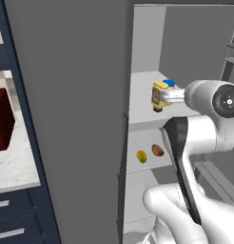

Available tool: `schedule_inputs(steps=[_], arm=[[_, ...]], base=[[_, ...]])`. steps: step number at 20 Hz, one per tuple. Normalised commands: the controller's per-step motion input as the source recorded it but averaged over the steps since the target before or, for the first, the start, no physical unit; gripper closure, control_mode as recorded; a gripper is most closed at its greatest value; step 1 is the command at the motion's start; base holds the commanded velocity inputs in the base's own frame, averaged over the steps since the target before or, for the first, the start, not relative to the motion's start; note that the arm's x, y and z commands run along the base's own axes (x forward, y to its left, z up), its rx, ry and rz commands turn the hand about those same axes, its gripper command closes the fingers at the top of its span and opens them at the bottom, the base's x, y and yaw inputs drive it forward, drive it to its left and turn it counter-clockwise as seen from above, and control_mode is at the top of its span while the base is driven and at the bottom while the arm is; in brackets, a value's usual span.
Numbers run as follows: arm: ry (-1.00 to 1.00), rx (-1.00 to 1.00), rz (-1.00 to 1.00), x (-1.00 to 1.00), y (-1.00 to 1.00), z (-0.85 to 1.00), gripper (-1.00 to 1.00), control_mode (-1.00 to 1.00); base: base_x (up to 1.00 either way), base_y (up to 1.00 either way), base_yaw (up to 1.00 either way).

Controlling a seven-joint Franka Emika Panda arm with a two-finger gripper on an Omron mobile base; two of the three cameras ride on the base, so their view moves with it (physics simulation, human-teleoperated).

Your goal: Place the mustard and mayonnaise from the counter to the top shelf of the fridge. If the existing items in the fridge are on the top shelf, move them to other shelves.

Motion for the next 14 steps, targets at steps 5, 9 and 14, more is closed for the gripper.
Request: schedule_inputs(steps=[5,9,14], arm=[[0.0,0.0,0.0,-1.0,0.08,0.42,-1.0,-1.0],[0.03,0.0,-0.01,-1.0,0.08,0.16,-1.0,-1.0],[0.07,0.0,-0.02,-1.0,0.09,0.01,-1.0,-1.0]], base=[[0.0,0.0,0.0],[0.0,0.0,0.0],[0.0,0.0,0.0]])
